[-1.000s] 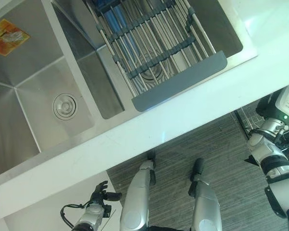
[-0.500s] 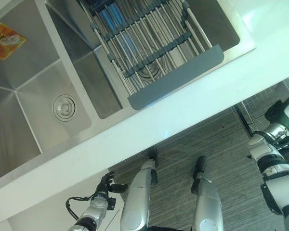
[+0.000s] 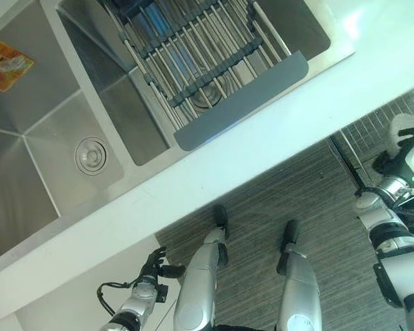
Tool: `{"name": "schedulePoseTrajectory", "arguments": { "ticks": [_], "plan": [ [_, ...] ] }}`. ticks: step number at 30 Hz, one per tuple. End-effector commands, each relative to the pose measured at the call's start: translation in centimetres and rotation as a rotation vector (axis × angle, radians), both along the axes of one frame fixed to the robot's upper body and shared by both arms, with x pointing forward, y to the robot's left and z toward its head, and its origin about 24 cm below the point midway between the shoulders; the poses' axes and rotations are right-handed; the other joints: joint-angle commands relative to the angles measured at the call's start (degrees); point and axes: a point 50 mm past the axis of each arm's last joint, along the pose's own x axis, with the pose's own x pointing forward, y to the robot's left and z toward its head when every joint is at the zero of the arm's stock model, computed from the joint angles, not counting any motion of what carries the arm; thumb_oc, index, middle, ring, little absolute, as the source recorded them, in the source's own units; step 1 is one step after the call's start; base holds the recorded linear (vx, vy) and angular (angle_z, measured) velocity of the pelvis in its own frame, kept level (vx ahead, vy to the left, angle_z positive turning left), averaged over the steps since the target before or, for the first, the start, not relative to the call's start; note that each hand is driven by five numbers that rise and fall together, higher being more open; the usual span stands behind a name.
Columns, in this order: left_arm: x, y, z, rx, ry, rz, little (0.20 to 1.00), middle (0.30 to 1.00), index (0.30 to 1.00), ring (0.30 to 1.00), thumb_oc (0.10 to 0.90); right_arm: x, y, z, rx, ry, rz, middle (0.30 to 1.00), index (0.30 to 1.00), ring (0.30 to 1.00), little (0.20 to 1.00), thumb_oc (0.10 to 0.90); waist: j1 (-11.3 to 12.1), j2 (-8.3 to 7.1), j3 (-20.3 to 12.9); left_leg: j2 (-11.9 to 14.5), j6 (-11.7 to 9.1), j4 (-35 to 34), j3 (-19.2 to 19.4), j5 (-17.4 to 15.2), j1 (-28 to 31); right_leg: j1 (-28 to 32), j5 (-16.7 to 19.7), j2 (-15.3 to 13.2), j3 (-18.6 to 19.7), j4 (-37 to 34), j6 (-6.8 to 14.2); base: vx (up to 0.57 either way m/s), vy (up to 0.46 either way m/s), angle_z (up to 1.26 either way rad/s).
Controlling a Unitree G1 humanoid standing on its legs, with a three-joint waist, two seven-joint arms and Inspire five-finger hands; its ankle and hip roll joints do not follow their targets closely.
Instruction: Place the dishes in the dishwasher.
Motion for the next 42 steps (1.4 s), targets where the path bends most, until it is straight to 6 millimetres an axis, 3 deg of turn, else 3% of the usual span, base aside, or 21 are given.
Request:
{"name": "schedulePoseTrajectory", "arguments": {
  "ticks": [1, 3, 8, 10, 11, 13, 15, 17, 22, 23, 29, 30, 31, 32, 34, 37, 38, 39, 41, 42],
  "plan": [
    [-2.7, 0.9, -1.2, 0.045, 0.091, 0.031, 0.9, 0.9, 0.9, 0.9, 0.8, 1.9, 0.7, 3.7, 0.044, -0.009, 0.295, 0.9, 0.9, 0.9, 0.9, 0.8, 0.0, 2.52, -1.0, 3.6, -1.8, 7.5, -2.2, -15.3, 2.6, -2.4, -8.0, -1.7, -3.2, 6.6, -1.1, 0.0, -0.034, -0.01],
    [-2.8, 1.4, -1.1, 0.05, 0.084, 0.038, 0.9, 0.9, 0.9, 0.9, 0.8, 2.5, 1.7, 3.6, 0.107, 0.047, 0.426, 0.9, 0.9, 0.9, 0.9, 0.8, 0.0, 2.13, -1.0, 3.8, -1.9, 7.5, -2.0, -15.2, 2.7, -2.5, -8.0, -1.7, -3.1, 6.7, -1.1, 0.01, -0.013, -0.03],
    [-2.9, 3.5, -0.5, 0.076, 0.09, 0.067, 0.9, 0.9, 0.9, 0.9, 0.8, 3.7, 5.0, 2.9, 0.581, 0.209, 0.883, 0.9, 0.9, 0.9, 0.9, 0.8, -0.7, 0.2, -1.0, 4.6, -2.2, 7.5, -1.4, -14.7, 3.4, -2.5, -8.2, -1.5, -2.6, 7.6, -1.2, 0.01, -0.029, -0.05],
    [-3.5, 3.9, -0.7, 0.075, 0.099, 0.087, 0.9, 0.9, 0.9, 0.9, 0.8, 3.2, 4.2, 4.9, 0.528, 0.002, 0.835, 0.9, 0.9, 0.9, 0.9, 0.8, -1.4, -0.53, -1.0, 5.1, -2.2, 7.5, -1.0, -14.6, 4.2, -1.8, -8.4, -1.1, -2.4, 7.6, -1.3, 0.01, -0.021, -0.04],
    [-3.5, 3.9, -0.7, 0.075, 0.099, 0.086, 0.9, 0.9, 0.9, 0.9, 0.8, 3.2, 4.1, 4.8, 0.528, 0.002, 0.835, 0.9, 0.9, 0.9, 0.9, 0.8, -1.3, -0.54, -1.0, 5.1, -2.2, 7.5, -1.0, -14.7, 4.2, -1.8, -8.4, -1.1, -2.3, 7.6, -1.3, 0.01, 0.012, -0.06],
    [-3.9, 3.6, -1.0, 0.062, 0.106, 0.103, 0.9, 0.9, 0.9, 0.9, 0.8, 2.4, 3.1, 7.0, 0.517, -0.249, 0.718, 0.9, 0.9, 0.9, 0.9, 0.8, -2.2, -0.58, -1.0, 5.3, -2.4, 7.5, -0.7, -14.9, 5.0, -1.1, -8.5, -0.8, -2.0, 7.3, -1.1, 0.02, 0.037, -0.05],
    [-4.3, 3.0, -1.4, 0.045, 0.11, 0.118, 0.9, 0.9, 0.9, 0.9, 0.8, 1.5, 2.7, 7.9, 0.477, -0.392, 0.642, 0.9, 0.9, 0.9, 0.9, 0.8, -3.0, -0.42, -1.0, 5.4, -2.4, 7.5, -0.5, -15.3, 5.4, -0.8, -8.6, -0.5, -1.6, 7.0, -1.0, 0.0, 0.082, -0.09],
    [-5.2, 2.3, -2.0, 0.025, 0.123, 0.145, 0.9, 0.9, 0.9, 0.9, 0.8, -0.3, 4.1, 8.8, 0.454, -0.586, 0.657, 0.9, 0.9, 0.9, 0.9, 0.8, -4.9, -0.26, -1.0, 5.6, -2.6, 7.5, 0.5, -15.9, 7.1, 0.7, -8.7, -0.1, -0.8, 6.3, -0.8, -0.02, 0.097, -0.24],
    [-6.7, 2.1, -2.7, -0.002, 0.141, 0.213, 0.9, 0.9, 0.9, 0.9, 0.8, -4.6, 7.9, 9.4, 0.268, -0.837, 0.684, 0.9, 0.9, 0.9, 0.9, 0.8, -9.0, -1.02, -1.0, 7.4, -3.4, 7.5, 1.9, -17.0, 13.0, 7.5, -8.3, 1.1, 0.8, 2.4, -0.9, -0.01, 0.012, -0.19],
    [-6.8, 2.1, -2.8, -0.002, 0.142, 0.213, 0.9, 0.9, 0.9, 0.9, 0.8, -4.7, 8.0, 9.4, 0.263, -0.842, 0.684, 0.9, 0.9, 0.9, 0.9, 0.8, -9.0, -1.02, -1.0, 7.4, -3.4, 7.5, 1.9, -17.0, 13.2, 7.7, -8.3, 1.1, 0.8, 2.3, -0.9, 0.03, -0.015, -0.23],
    [-8.4, 1.4, -3.6, -0.04, 0.165, 0.23, 0.9, 0.9, 0.9, 0.9, 0.8, -11.1, 8.5, 12.2, -0.028, -1.297, 0.633, 0.9, 0.9, 0.9, 0.9, 0.8, -12.8, -1.83, -1.1, 10.0, -4.8, 7.5, 2.9, -17.3, 17.8, 13.3, -9.3, 2.4, 2.3, 0.9, -1.3, 0.05, 0.003, -0.13],
    [-8.9, 1.2, -3.8, -0.046, 0.178, 0.237, 0.9, 0.9, 0.9, 0.9, 0.8, -13.9, 6.3, 12.0, -0.083, -1.4, 0.472, 0.9, 0.9, 0.9, 0.9, 0.8, -14.6, -1.95, -2.2, 11.1, -4.8, 7.5, 3.8, -16.6, 17.8, 13.1, -8.9, 3.2, 2.8, 0.9, -1.9, 0.02, 0.021, -0.13],
    [-9.0, 1.2, -3.8, -0.047, 0.18, 0.237, 0.9, 0.9, 0.9, 0.9, 0.8, -14.1, 6.0, 11.9, -0.087, -1.402, 0.45, 0.9, 0.9, 0.9, 0.9, 0.8, -14.7, -1.95, -2.3, 11.1, -4.8, 7.5, 3.9, -16.7, 17.9, 13.2, -8.9, 3.2, 2.9, 0.9, -1.9, 0.04, 0.023, -0.16],
    [-9.6, 1.4, -3.9, -0.057, 0.189, 0.254, 0.9, 0.9, 0.9, 0.9, 0.8, -15.4, 3.7, 11.3, -0.111, -1.384, 0.287, 0.9, 0.9, 0.9, 0.9, 0.8, -16.0, -2.25, -3.0, 11.5, -4.8, 7.5, 4.5, -16.9, 18.6, 13.6, -9.3, 3.4, 3.4, 0.9, -2.0, 0.06, 0.011, -0.13],
    [-10.1, 1.7, -4.0, -0.061, 0.193, 0.266, 0.9, 0.9, 0.9, 0.9, 0.8, -16.5, 1.2, 10.4, -0.089, -1.369, 0.118, 0.9, 0.9, 0.9, 0.9, 0.8, -17.1, -2.72, -3.6, 11.8, -4.7, 7.5, 5.0, -17.3, 19.1, 14.0, -9.5, 3.5, 3.7, 0.9, -2.1, 0.06, -0.011, -0.13],
    [-10.6, 2.5, -4.0, -0.046, 0.213, 0.27, 0.9, 0.9, 0.9, 0.9, 0.8, -19.8, -4.0, 7.4, 0.049, -1.384, -0.219, 0.9, 0.9, 0.9, 0.9, 0.8, -19.0, -3.7, -4.8, 11.9, -5.2, 7.5, 5.3, -18.8, 20.7, 14.8, -10.5, 3.5, 4.8, 0.9, -1.5, 0.11, -0.022, -0.12],
    [-10.6, 2.6, -4.0, -0.044, 0.22, 0.268, 0.9, 0.9, 0.9, 0.9, 0.8, -20.3, -4.8, 6.9, 0.075, -1.378, -0.261, 0.9, 0.9, 0.9, 0.9, 0.8, -19.2, -3.8, -4.9, 11.9, -5.2, 7.5, 5.5, -19.0, 21.0, 15.0, -10.6, 3.4, 4.9, 0.9, -1.4, 0.05, -0.039, -0.14],
    [-10.8, 2.9, -4.0, -0.041, 0.239, 0.27, 0.9, 0.9, 0.9, 0.9, 0.8, -21.6, -6.8, 5.3, 0.08, -1.274, -0.399, 0.9, 0.9, 0.9, 0.9, 0.8, -19.9, -3.96, -5.3, 12.0, -5.3, 7.5, 5.7, -19.1, 21.5, 15.3, -10.8, 3.6, 5.1, 0.9, -1.4, 0.05, -0.029, -0.12],
    [-11.0, 2.9, -4.1, -0.048, 0.25, 0.274, 0.9, 0.9, 0.9, 0.9, 0.8, -22.2, -7.9, 4.6, 0.085, -1.214, -0.456, 0.9, 0.9, 0.9, 0.9, 0.8, -19.9, -3.96, -5.5, 12.1, -5.4, 7.5, 5.9, -19.2, 21.8, 15.5, -10.8, 3.6, 5.2, 0.9, -1.4, 0.07, -0.049, -0.11],
    [-11.1, 3.2, -4.1, -0.038, 0.262, 0.272, 0.9, 0.9, 0.9, 0.9, 0.8, -23.3, -10.2, 2.2, 0.106, -1.039, -0.572, 0.9, 0.9, 0.9, 0.9, 0.8, -20.2, -4.21, -6.0, 12.7, -5.6, 7.5, 6.4, -19.2, 22.4, 15.9, -10.7, 3.7, 5.1, 0.9, -1.5, 0.09, -0.086, -0.12]
  ]
}}
